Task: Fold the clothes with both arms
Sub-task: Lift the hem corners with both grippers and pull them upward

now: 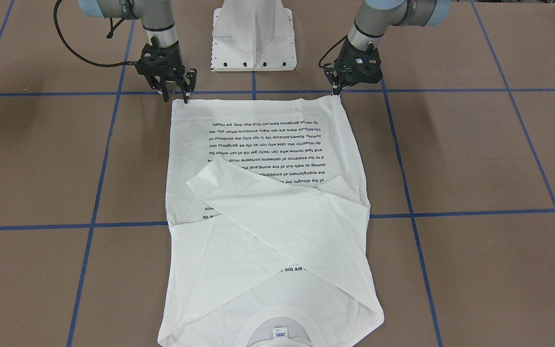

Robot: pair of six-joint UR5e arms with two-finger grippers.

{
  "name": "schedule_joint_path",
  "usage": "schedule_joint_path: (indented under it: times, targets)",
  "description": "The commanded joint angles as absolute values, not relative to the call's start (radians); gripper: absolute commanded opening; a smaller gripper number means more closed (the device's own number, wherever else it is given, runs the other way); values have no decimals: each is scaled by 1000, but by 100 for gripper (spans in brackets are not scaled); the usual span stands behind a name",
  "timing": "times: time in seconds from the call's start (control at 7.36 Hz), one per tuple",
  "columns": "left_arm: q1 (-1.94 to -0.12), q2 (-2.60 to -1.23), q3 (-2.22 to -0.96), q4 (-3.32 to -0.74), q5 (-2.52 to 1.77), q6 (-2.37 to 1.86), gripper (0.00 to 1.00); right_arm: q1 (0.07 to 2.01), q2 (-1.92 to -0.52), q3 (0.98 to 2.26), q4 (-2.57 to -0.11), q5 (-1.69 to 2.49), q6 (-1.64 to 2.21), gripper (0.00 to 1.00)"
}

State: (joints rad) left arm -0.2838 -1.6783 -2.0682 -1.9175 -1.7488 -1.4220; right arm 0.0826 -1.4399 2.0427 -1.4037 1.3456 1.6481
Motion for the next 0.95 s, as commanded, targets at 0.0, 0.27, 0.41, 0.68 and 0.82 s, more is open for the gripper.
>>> schedule_joint_path:
  times: [0.0,0.27,0.41,0.68,0.82]
  targets:
    - [-284,-1681,-2069,-1919,-1749,-1422,0,81,-1427,2033,-1404,1342,1647,41]
    - [-284,-1681,-2069,-1919,-1749,-1422,0,81,-1427,2034,-1404,1341,1652,0]
    - [-284,-1681,-2069,-1919,-1749,-1422,0,83,-1427,2034,-1404,1341,1651,0]
    - [-284,-1683,-2077,-1919,-1750,-1419,0,92,-1427,2075,-1417,1348,1648,0]
    - [-285,-1684,-2112,-1913,-1761,-1419,0,101,-1437,2112,-1419,1356,1647,0]
